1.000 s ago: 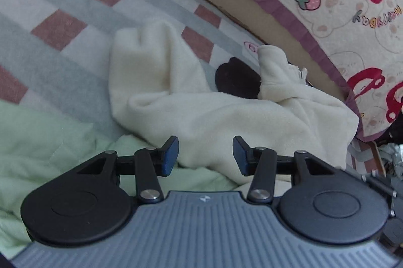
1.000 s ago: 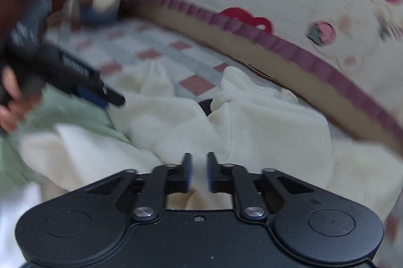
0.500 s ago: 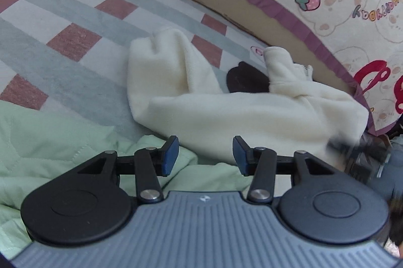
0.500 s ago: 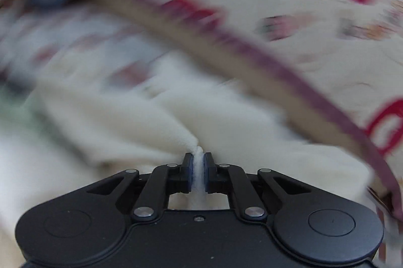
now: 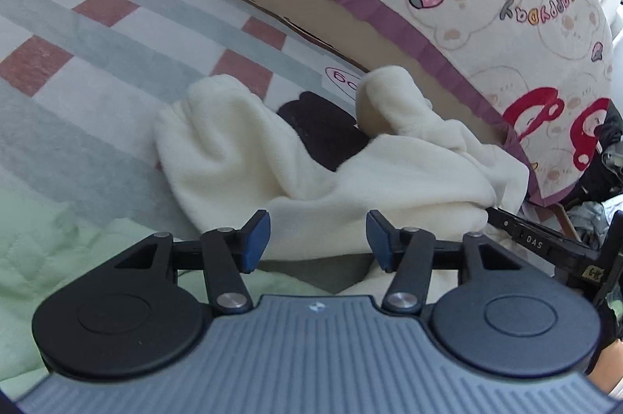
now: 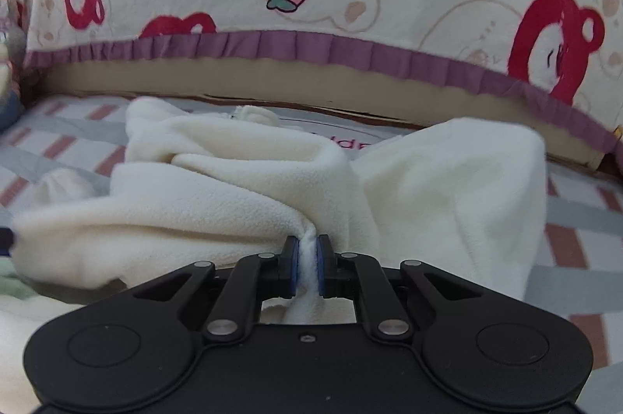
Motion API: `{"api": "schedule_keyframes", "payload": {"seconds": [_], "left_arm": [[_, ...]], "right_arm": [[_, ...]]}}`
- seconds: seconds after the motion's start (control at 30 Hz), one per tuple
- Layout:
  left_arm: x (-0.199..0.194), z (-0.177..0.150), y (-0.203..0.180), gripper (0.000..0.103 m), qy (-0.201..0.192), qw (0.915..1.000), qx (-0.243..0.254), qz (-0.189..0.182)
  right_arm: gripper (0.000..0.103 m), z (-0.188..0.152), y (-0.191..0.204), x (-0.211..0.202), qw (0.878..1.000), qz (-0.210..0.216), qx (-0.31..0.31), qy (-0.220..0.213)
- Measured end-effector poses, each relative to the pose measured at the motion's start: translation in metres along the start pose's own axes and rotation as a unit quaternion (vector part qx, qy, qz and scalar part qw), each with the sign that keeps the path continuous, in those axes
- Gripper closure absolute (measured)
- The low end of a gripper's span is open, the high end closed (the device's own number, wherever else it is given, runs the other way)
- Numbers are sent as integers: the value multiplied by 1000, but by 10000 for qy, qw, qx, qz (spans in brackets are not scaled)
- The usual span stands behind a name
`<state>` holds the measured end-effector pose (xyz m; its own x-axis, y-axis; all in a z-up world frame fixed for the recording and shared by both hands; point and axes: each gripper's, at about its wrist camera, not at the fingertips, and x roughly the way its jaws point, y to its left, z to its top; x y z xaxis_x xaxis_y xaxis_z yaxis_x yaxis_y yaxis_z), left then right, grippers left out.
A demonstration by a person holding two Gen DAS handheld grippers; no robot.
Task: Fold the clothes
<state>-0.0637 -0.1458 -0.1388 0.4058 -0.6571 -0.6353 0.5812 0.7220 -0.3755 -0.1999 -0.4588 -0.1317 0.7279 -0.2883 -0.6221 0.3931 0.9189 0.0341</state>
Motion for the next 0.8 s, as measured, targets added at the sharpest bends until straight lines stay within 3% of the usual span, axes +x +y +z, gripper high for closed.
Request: {"api": "schedule_keyframes", "payload": {"seconds": [0.07, 0.2, 0.4, 0.53, 0.57, 0.6, 0.73, 0.8], "left_arm": [[4, 1, -7, 48, -14, 9998, 173, -27], [24, 5, -18, 48, 424, 9968, 668, 127], [58, 11, -34, 48, 1147, 9823, 1427, 389], [73, 11, -36, 51, 1427, 9767, 1549, 420], [74, 8, -43, 89, 1463, 9692, 1911, 531], [74, 4, -53, 96, 1512, 9574, 2356, 709], [46, 8, -81, 97, 897, 9275, 3240, 1635], [21, 31, -76, 97, 380, 9175, 3379, 2064]], "right_arm": [[92, -5, -7, 1, 9997, 190, 131, 67], [92, -15, -15, -5, 9980, 542, 250, 203], [91, -26, -17, -5, 9931, 1027, 534, 182], [90, -33, -15, 1, 9797, 1794, 803, 385], [90, -35, -13, 3, 9748, 2006, 835, 510], [90, -36, -9, 2, 9731, 2100, 772, 546], [83, -36, -2, -7, 9690, 2351, 551, 525], [79, -30, -14, -12, 9629, 2450, 1046, 437]]}}
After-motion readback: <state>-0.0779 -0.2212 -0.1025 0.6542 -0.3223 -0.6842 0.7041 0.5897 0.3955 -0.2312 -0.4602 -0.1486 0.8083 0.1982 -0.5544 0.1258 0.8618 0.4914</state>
